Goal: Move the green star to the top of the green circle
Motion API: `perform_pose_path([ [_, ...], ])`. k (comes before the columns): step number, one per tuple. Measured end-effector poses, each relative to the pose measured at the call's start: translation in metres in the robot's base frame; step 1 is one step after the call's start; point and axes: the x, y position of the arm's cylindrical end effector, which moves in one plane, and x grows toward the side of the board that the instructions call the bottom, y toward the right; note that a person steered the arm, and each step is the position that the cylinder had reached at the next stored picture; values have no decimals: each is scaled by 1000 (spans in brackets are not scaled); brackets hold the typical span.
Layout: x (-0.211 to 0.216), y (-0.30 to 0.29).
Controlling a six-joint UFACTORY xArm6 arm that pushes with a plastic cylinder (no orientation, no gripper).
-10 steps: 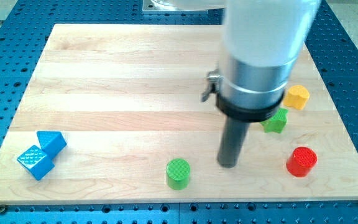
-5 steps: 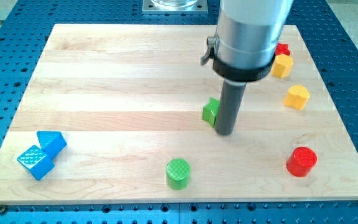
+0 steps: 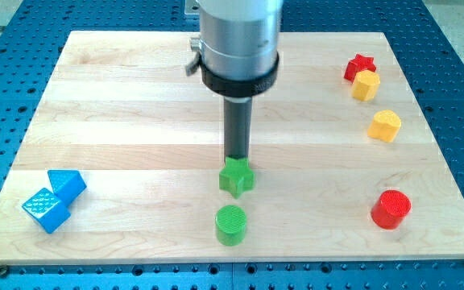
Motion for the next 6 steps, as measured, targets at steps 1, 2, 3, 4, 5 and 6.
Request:
perform_pose_path([
  [1, 19, -8],
  [2, 27, -10],
  [3, 26, -10],
  [4, 32, -10],
  [5, 32, -8],
  [6, -6, 18],
])
